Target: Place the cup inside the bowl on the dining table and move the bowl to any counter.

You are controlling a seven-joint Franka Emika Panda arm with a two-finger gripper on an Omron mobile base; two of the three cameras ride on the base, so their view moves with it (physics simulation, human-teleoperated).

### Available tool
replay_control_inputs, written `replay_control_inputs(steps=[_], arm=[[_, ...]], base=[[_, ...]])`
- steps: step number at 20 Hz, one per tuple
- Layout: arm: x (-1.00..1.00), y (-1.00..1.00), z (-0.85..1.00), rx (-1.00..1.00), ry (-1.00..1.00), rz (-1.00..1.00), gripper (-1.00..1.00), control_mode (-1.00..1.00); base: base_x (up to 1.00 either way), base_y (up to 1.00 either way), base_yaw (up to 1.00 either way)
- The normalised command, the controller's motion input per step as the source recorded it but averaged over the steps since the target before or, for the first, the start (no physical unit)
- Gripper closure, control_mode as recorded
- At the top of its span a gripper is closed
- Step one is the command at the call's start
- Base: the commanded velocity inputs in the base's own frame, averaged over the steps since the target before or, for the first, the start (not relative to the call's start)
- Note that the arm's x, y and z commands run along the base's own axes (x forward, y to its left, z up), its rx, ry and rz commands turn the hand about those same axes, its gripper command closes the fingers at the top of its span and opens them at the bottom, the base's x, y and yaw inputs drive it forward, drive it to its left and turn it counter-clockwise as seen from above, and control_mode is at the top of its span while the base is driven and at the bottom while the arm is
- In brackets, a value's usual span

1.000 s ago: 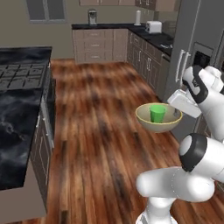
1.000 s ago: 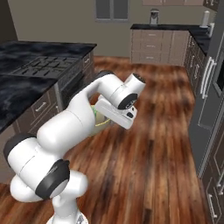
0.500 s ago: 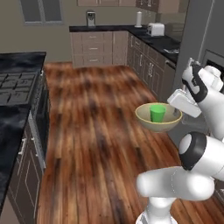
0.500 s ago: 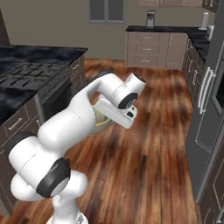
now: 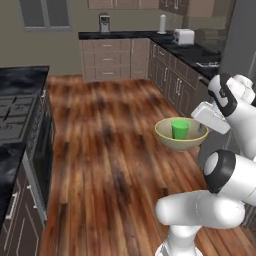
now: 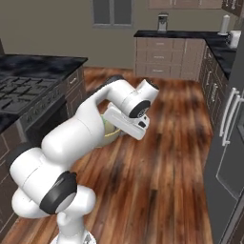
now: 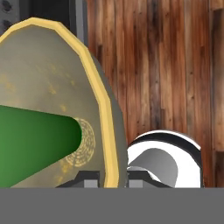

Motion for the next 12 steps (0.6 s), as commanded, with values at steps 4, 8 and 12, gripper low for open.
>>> replay_control_inputs(steps=[4,8,12], arm=[[0.00,0.00,0.00,0.00,0.00,0.00,1.00,1.00],[0.00,0.00,0.00,0.00,0.00,0.00,1.00,1.00],[0.00,0.00,0.00,0.00,0.00,0.00,1.00,1.00]], base=[[0.90,-0.13,0.00],[0.85,-0.13,0.00],[0.79,-0.13,0.00]])
